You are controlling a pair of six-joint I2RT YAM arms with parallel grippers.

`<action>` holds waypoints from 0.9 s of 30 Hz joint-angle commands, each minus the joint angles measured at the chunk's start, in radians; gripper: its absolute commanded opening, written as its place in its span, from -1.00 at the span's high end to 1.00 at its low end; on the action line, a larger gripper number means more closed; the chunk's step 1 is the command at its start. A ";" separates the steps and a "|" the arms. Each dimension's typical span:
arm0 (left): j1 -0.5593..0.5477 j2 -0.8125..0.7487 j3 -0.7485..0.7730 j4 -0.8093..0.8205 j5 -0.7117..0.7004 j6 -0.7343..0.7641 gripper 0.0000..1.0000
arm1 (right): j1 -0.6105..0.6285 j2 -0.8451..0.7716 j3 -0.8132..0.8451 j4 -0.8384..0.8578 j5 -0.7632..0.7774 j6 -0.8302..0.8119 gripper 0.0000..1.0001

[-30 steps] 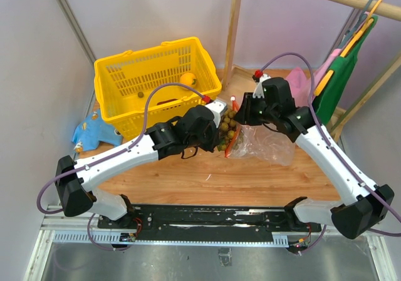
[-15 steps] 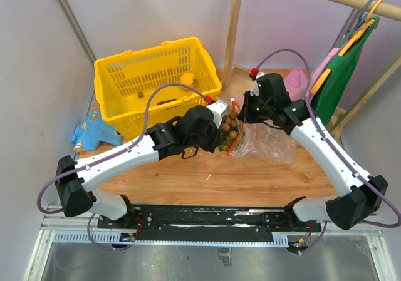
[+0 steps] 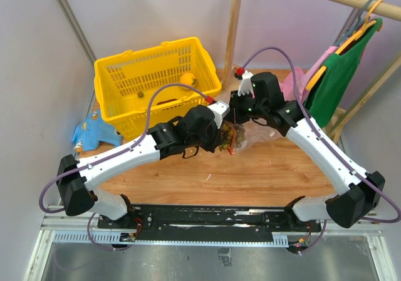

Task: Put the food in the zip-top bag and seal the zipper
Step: Place the fake fruit in the zipper food storage bag.

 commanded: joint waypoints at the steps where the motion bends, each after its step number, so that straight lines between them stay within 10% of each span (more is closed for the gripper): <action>1: 0.037 -0.020 0.002 0.069 -0.006 -0.048 1.00 | 0.017 -0.016 -0.026 0.070 -0.099 -0.038 0.99; 27: 0.091 -0.067 -0.130 0.384 0.087 -0.148 0.99 | 0.062 -0.067 -0.144 0.341 -0.192 0.100 0.99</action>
